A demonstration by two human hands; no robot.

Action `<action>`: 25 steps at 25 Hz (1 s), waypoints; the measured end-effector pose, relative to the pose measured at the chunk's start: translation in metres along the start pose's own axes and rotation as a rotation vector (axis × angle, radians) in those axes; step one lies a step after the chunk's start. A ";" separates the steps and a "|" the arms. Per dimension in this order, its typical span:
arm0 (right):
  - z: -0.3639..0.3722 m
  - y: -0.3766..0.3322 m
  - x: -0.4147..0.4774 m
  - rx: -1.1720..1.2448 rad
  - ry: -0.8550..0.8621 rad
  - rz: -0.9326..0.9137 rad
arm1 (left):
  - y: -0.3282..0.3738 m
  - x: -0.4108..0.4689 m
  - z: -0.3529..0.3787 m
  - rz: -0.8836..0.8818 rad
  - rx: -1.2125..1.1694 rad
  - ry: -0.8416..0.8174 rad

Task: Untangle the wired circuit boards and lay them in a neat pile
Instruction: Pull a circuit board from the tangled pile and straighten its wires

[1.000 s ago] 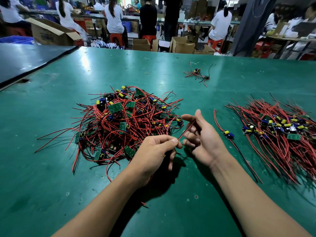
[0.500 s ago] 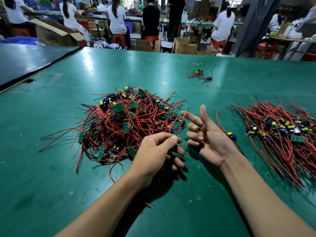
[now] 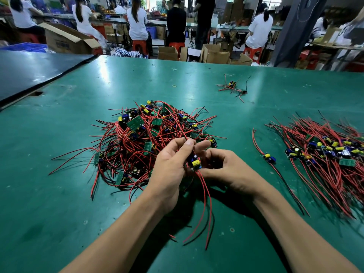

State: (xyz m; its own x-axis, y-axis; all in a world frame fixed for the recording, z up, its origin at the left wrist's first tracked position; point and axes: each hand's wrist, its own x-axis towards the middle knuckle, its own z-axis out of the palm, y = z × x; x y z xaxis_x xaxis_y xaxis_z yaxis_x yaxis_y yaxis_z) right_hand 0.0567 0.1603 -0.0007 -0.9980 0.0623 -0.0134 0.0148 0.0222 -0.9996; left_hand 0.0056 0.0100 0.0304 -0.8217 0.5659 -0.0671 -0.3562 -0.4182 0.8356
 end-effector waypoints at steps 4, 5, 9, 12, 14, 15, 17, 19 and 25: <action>-0.001 -0.004 -0.003 -0.124 -0.104 0.107 | -0.002 0.001 0.000 -0.014 0.018 0.023; -0.001 -0.006 -0.005 -0.094 -0.112 0.134 | -0.002 0.001 0.000 -0.020 0.002 0.032; 0.000 -0.016 -0.005 0.112 -0.010 0.055 | 0.001 0.003 -0.004 0.033 -0.023 0.021; -0.008 -0.018 0.004 0.298 0.220 0.003 | -0.001 0.002 -0.006 0.052 0.011 0.011; -0.011 -0.017 0.005 0.356 0.280 -0.019 | -0.005 0.001 -0.005 0.052 0.061 -0.016; -0.011 -0.017 0.005 0.360 0.287 -0.019 | -0.006 0.001 -0.005 0.057 0.078 -0.032; -0.009 -0.015 0.006 0.366 0.281 0.004 | -0.007 0.000 -0.004 0.072 0.085 -0.051; -0.006 -0.012 0.007 0.371 0.265 0.034 | -0.008 0.001 -0.005 0.067 0.078 -0.058; -0.003 -0.010 0.006 0.463 0.094 0.044 | -0.011 0.004 -0.005 -0.079 0.007 -0.041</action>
State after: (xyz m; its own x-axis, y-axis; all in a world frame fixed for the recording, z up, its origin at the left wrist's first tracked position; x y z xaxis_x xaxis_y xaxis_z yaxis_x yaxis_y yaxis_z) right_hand 0.0512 0.1639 0.0088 -0.9868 0.1438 -0.0749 0.0061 -0.4285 -0.9035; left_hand 0.0037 0.0128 0.0182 -0.7720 0.6258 -0.1109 -0.4164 -0.3663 0.8322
